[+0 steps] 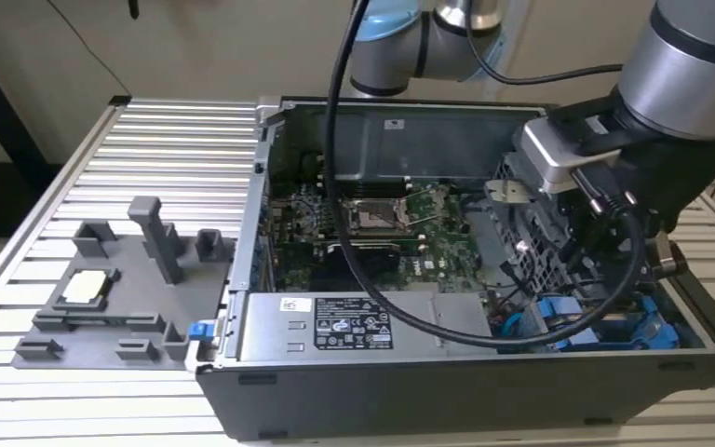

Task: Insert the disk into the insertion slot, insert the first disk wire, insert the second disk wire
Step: 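Insert the second disk wire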

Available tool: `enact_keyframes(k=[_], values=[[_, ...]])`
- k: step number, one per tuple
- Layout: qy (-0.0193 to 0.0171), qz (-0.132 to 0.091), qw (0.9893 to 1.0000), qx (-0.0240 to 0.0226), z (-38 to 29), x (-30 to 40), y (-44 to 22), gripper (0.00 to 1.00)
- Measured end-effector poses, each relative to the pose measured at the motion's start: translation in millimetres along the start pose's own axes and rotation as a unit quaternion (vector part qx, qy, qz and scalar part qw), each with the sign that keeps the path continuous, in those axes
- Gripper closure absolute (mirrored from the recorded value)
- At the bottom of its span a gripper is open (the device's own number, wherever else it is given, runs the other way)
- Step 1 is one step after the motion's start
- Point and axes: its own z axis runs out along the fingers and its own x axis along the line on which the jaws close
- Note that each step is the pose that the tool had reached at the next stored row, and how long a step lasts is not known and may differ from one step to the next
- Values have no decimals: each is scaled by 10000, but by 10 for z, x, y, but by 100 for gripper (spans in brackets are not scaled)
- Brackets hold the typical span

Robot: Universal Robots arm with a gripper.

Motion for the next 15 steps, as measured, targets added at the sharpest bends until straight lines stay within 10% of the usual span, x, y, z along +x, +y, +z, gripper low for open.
enact_keyframes(k=[15], values=[[-5, 5, 10000, -38, 49, 309, -253, 84]])
